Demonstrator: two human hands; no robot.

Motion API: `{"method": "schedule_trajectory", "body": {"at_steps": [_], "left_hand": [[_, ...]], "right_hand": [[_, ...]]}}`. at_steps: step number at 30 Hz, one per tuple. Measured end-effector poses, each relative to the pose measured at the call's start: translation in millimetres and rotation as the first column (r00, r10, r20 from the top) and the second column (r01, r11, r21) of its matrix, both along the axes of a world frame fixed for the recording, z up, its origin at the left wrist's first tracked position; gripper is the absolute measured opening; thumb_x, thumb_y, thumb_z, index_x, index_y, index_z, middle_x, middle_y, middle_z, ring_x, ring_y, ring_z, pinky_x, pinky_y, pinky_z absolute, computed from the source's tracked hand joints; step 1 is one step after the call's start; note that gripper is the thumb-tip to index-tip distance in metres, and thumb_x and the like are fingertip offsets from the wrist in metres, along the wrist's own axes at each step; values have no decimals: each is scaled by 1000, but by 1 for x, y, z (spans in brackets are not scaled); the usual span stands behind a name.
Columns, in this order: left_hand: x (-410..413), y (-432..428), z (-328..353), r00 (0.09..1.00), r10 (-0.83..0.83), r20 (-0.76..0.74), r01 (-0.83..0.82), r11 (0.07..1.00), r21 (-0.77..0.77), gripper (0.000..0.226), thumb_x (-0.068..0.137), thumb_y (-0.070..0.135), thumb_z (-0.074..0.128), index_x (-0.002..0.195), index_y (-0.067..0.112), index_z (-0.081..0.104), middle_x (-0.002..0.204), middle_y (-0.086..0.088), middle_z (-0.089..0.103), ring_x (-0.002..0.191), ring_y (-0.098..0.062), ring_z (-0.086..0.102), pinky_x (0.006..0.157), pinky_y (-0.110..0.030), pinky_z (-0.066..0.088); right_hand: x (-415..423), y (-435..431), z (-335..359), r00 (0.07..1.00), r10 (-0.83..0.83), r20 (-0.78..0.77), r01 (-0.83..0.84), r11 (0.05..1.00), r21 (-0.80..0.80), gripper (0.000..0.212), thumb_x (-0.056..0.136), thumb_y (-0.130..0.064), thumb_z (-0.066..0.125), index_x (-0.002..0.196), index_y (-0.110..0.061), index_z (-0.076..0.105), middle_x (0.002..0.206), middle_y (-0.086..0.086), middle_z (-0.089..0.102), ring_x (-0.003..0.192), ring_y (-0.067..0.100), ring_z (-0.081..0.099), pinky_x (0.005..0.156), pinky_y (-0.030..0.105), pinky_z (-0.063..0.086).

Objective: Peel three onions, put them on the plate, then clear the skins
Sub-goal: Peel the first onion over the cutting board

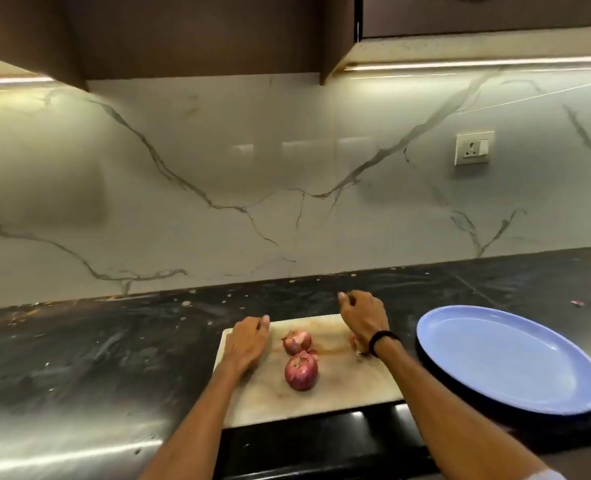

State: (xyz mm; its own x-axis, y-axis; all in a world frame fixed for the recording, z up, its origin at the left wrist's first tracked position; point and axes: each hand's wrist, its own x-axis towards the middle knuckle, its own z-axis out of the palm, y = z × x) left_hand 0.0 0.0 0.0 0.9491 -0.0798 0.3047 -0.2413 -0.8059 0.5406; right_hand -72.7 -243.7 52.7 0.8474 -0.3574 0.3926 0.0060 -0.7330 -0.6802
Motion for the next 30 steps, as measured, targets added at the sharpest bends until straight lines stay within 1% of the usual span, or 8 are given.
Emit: {"method": "schedule_trajectory", "body": {"at_steps": [4, 7, 9, 13, 15, 18, 22, 30], "left_hand": [[-7, 9, -11, 997, -64, -32, 64, 998, -10, 36, 105, 35, 42, 118, 13, 68, 125, -8, 67, 112, -24, 61, 99, -36, 46], [-8, 12, -12, 990, -142, -22, 142, 990, 12, 33, 105, 28, 45, 128, 13, 65, 134, -6, 62, 119, -21, 57, 107, -33, 41], [-11, 12, -14, 988, -150, -18, 151, 988, 39, 34, 105, 26, 45, 131, 13, 63, 137, -6, 60, 123, -21, 56, 110, -33, 39], [-19, 17, -20, 987, -156, 29, 154, 987, 41, 34, 105, 23, 48, 131, 10, 64, 137, -8, 60, 122, -23, 57, 110, -33, 40], [-24, 20, -23, 987, -152, 46, 151, 988, 28, 34, 104, 23, 48, 130, 9, 65, 135, -8, 62, 121, -22, 58, 110, -34, 41], [-29, 23, -26, 987, -147, 64, 146, 989, 26, 32, 104, 23, 49, 128, 10, 66, 133, -7, 64, 119, -22, 59, 109, -36, 42], [-29, 23, -24, 987, -141, 78, 139, 990, 22, 30, 102, 24, 50, 123, 13, 69, 128, -5, 67, 114, -21, 61, 105, -37, 45], [-27, 22, -22, 989, -106, 107, 104, 994, 20, 27, 101, 22, 52, 118, 16, 72, 123, -3, 69, 111, -20, 62, 101, -34, 46]], "right_hand": [[-17, -18, -21, 984, 23, -179, 32, 954, 299, 52, 98, -50, 44, 69, -11, 65, 65, 5, 67, 69, 21, 65, 78, 37, 54], [-23, -21, -24, 990, 8, -144, 56, 897, 438, 64, 95, -56, 45, 79, -1, 73, 72, 7, 72, 73, 22, 67, 76, 34, 49], [-27, -19, -25, 993, -28, -116, 76, 900, 428, 68, 93, -60, 46, 79, 0, 73, 79, 7, 72, 75, 21, 65, 71, 32, 44], [-35, -13, -36, 993, -26, -118, 67, 930, 362, 76, 87, -71, 39, 58, -7, 68, 57, 2, 68, 63, 18, 66, 74, 33, 50], [-40, -10, -41, 993, -25, -113, 58, 951, 304, 73, 88, -68, 40, 52, -9, 65, 53, 1, 66, 59, 16, 65, 73, 32, 49], [-46, -4, -45, 995, -32, -92, 49, 980, 195, 65, 87, -62, 47, 55, -8, 65, 52, 2, 64, 55, 15, 62, 63, 29, 49], [-47, 0, -48, 994, -63, -85, 70, 994, 81, 53, 84, -53, 55, 60, -6, 65, 56, 2, 63, 56, 16, 59, 50, 24, 37], [-46, 0, -50, 993, -89, -77, 95, 993, 69, 44, 86, -47, 59, 67, -8, 69, 63, 2, 66, 60, 14, 59, 53, 21, 40]]}}
